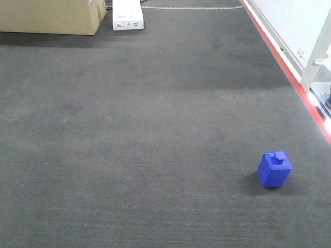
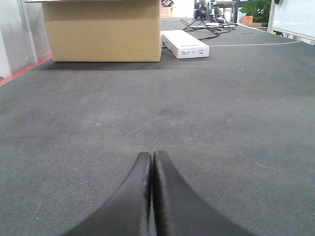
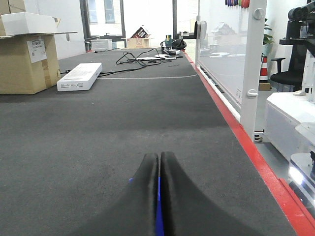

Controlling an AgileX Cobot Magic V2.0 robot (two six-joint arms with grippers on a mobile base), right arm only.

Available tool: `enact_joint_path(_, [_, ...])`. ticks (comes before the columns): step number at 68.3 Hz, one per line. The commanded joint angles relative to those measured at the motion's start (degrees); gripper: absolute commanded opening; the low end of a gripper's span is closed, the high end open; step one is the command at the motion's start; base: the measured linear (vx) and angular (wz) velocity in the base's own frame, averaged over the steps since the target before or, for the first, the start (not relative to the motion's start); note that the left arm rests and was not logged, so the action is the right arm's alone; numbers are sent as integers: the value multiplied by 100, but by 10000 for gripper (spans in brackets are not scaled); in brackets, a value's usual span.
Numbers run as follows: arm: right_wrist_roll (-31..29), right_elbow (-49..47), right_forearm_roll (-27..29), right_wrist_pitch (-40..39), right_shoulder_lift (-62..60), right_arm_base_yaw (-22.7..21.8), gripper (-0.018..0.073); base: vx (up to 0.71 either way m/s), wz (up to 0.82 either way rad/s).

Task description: Pour parts from conveyor to right shelf

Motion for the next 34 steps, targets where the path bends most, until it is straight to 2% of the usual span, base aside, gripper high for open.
enact_joint_path(1, [3,12,0,-441,-84,-4,-10,0,0])
enact_joint_path(34, [-2,12,0,-438,-84,-4,-10,0,0])
